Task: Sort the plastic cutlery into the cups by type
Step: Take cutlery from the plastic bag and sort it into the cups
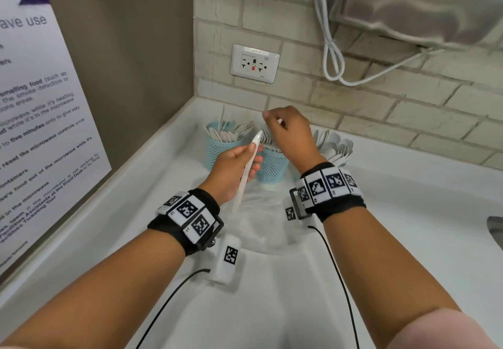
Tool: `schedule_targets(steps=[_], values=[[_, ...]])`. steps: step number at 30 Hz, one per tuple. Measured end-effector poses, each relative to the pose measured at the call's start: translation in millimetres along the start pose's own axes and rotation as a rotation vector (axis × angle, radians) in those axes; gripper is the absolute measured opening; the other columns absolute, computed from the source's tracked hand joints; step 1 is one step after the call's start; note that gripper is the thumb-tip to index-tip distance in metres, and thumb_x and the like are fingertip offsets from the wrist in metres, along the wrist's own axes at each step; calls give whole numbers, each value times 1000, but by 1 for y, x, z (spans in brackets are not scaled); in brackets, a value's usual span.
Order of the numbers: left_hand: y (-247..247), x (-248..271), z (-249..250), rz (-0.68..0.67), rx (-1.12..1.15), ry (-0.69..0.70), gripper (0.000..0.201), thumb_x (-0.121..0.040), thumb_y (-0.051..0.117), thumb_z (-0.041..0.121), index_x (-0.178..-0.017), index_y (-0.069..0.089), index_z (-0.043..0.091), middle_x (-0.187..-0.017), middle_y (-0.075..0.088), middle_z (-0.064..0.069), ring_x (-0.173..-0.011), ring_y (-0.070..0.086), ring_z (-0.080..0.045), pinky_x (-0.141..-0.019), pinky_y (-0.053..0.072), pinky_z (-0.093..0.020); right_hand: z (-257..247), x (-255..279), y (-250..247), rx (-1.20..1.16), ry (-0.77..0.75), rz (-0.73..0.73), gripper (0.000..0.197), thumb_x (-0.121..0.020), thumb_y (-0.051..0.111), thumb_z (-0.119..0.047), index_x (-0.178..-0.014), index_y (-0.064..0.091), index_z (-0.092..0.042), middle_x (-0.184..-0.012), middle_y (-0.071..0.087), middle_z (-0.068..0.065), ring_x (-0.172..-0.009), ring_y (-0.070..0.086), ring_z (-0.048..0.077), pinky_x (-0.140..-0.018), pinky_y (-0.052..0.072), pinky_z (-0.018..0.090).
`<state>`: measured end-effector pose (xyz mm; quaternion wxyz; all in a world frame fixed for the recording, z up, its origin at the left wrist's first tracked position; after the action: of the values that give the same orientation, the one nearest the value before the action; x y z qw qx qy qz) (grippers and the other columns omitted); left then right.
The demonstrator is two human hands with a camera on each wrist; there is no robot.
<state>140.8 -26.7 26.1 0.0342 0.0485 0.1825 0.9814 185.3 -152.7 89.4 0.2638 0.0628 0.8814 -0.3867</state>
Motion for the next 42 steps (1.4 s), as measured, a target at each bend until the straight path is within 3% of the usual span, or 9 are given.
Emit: schedule_targets(steps=[8, 14, 20, 22, 24, 27, 33, 39, 42], values=[[-2, 1, 5, -6, -4, 20, 23, -95, 52, 25, -101, 66, 8, -81, 64, -1, -60, 55, -4, -58, 45, -15, -10, 13, 8, -414, 158, -341, 8, -90, 61, -11, -82, 62, -10, -50, 59, -11, -43, 52, -5, -46, 39, 9], [-21, 2, 4, -24, -164, 31, 15, -95, 53, 18, -98, 66, 14, -80, 64, 4, -61, 51, -2, -57, 46, -12, -11, -15, -16, -458, 315, -7, 18, -94, 52, -12, -77, 54, -17, -68, 60, 4, -40, 54, 1, -44, 45, 17], [-47, -11, 5, 193, -233, -42, 17, -93, 57, 23, -90, 66, 9, -68, 55, 3, -55, 47, -4, -53, 42, -13, -29, -41, -29, -520, 197, 324, 21, -96, 47, -10, -80, 52, -22, -69, 58, -2, -49, 55, 5, -55, 54, 23], [-56, -15, 2, 291, -255, -97, 13, -89, 63, 22, -92, 63, 9, -79, 58, -4, -62, 49, -9, -56, 43, -18, -35, -43, -22, -524, 160, 383, 17, -97, 46, -13, -83, 53, -19, -68, 57, -5, -53, 55, 6, -58, 55, 25], [-63, -23, 0, 361, -323, -112, 42, -84, 69, 21, -120, 53, 5, -109, 58, -13, -89, 57, -19, -74, 48, -27, -38, -43, -10, -488, 125, 408, 15, -98, 45, -15, -88, 56, -16, -70, 56, -7, -57, 55, 6, -61, 54, 27], [-71, -37, 0, 389, -463, -126, 80, -75, 78, 21, -138, 31, 9, -140, 40, -13, -125, 45, -29, -99, 41, -35, -36, -42, 15, -363, 67, 302, 20, -99, 45, -17, -97, 63, -8, -76, 63, 1, -67, 59, 13, -70, 52, 31], [-80, -66, -6, 349, -637, -71, 125, -54, 91, 26, -148, 8, 22, -150, 26, -11, -137, 31, -30, -109, 34, -49, -17, -49, 60, 109, -8, -121, 26, -98, 46, -28, -105, 70, -19, -102, 66, 11, -108, 46, 29, -82, 41, 34], [-72, -78, -7, 232, -573, 59, 118, -60, 87, 7, -147, 8, 14, -131, 39, 4, -121, 41, -12, -105, 33, -28, -19, -49, 80, 295, 69, -255, 23, -95, 50, -30, -100, 72, -28, -102, 60, 4, -114, 37, 29, -84, 29, 34], [-71, -81, -6, 217, -538, 89, 114, -53, 91, 10, -142, 20, 18, -127, 47, 5, -118, 48, -15, -106, 38, -34, -22, -49, 78, 279, 114, -298, 23, -93, 52, -38, -100, 73, -29, -107, 56, 4, -116, 34, 28, -89, 28, 35]])
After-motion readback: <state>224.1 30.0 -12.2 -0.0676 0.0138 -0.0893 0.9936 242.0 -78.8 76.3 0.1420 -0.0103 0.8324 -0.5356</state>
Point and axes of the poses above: each hand's wrist, its own x-axis away from the middle knuckle, its own y-axis out of the palm, z = x × y, the point moved 2 cm from there along -x, towards the middle knuckle
